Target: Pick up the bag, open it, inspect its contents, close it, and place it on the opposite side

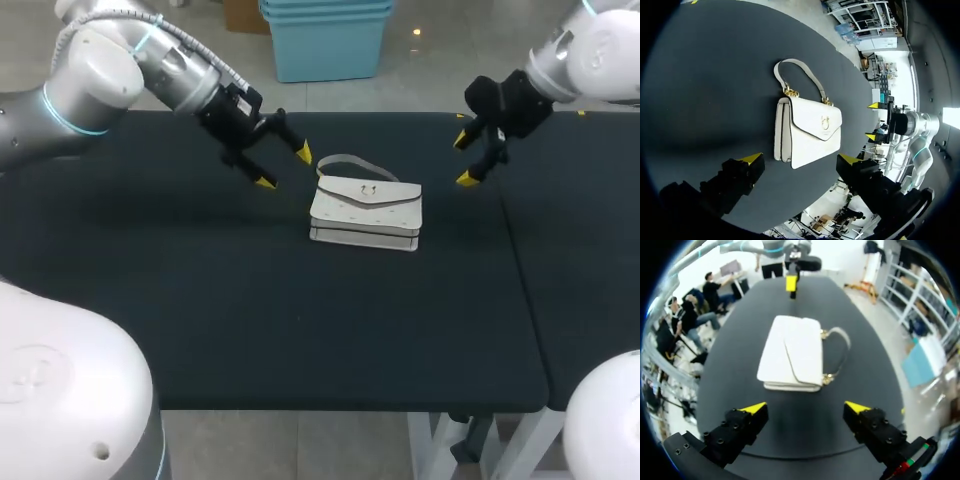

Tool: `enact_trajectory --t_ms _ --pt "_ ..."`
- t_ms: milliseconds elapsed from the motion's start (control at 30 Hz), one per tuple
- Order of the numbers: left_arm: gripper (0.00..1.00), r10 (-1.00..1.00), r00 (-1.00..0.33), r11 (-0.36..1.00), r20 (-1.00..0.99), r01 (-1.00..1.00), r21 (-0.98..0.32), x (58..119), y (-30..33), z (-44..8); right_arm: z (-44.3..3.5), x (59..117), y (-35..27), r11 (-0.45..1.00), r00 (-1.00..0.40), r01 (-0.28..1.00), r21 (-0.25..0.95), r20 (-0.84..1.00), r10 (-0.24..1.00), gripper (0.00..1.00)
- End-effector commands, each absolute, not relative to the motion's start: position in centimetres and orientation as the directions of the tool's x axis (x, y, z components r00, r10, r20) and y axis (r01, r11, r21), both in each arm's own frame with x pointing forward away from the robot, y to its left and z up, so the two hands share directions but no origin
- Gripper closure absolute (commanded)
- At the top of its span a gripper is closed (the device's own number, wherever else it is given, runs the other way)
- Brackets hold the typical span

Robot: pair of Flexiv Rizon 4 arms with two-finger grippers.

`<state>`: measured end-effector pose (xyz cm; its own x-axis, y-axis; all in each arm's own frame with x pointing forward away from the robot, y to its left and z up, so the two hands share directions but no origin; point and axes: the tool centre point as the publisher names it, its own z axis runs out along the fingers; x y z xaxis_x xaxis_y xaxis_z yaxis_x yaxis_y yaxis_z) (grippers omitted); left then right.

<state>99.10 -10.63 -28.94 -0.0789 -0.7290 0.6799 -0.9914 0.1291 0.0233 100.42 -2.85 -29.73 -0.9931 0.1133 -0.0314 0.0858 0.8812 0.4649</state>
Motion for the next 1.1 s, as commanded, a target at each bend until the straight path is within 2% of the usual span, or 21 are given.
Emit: enact_trajectory --t_ms 33,200,233,267,567,767,800,867,900,967,1100 --pt "0.0 -0.752 -0.204 0.268 0.626 -0.963 0.009 100.4 -9.6 -27.7 -29.4 98.6 -1.7 0.925 -0.98 0.096 0.367 -0.125 0.151 0.0" --pt "0.0 -0.663 -0.539 0.539 0.52 -0.825 -0.168 99.9 -7.9 -26.4 -29.5 97.4 -0.9 0.936 -0.974 0.092 0.339 -0.166 0.156 0.0" --pt "0.0 -0.646 -0.589 0.595 0.485 -0.787 -0.162 99.7 -7.5 -26.2 -29.5 97.3 -0.8 0.937 -0.973 0.093 0.338 -0.169 0.158 0.0" --pt "0.0 -0.652 -0.614 0.656 0.445 -0.751 -0.073 99.5 -7.2 -26.0 -29.5 96.9 -0.5 0.938 -0.971 0.094 0.333 -0.176 0.16 0.0" --pt "0.0 -0.652 -0.614 0.656 0.445 -0.751 -0.073 99.5 -7.2 -26.0 -29.4 95.7 1.8 0.952 -0.945 0.128 0.277 -0.259 0.202 0.0" --pt "0.0 -0.652 -0.614 0.656 0.445 -0.751 -0.073 99.5 -7.2 -26.0 -29.8 95.2 3.0 0.969 -0.927 0.098 0.227 -0.333 0.172 0.0" --pt "0.0 -0.616 -0.667 0.696 0.42 -0.71 -0.107 99.7 -7.0 -25.7 -29.8 95.1 3.2 0.972 -0.923 0.091 0.219 -0.348 0.165 0.0" --pt "0.0 -0.355 -0.858 0.875 0.371 -0.445 -0.191 99.3 -6.5 -25.1 -29.9 94.9 3.4 0.977 -0.914 0.079 0.2 -0.376 0.151 0.0" --pt "0.0 -0.298 -0.889 0.899 0.348 -0.384 -0.212 99.3 -6.3 -25.0 -30.0 94.8 3.6 0.977 -0.912 0.071 0.199 -0.385 0.145 0.0" --pt "0.0 0.016 -0.965 0.978 0.263 -0.04 -0.205 99.2 -4.9 -25.0 -30.3 94.6 3.9 0.977 -0.911 0.052 0.208 -0.391 0.132 0.0" --pt "0.0 0.036 -0.966 0.984 0.256 -0.01 -0.178 99.6 -4.5 -24.9 -30.4 94.6 4.0 0.973 -0.919 0.043 0.226 -0.373 0.128 0.0"
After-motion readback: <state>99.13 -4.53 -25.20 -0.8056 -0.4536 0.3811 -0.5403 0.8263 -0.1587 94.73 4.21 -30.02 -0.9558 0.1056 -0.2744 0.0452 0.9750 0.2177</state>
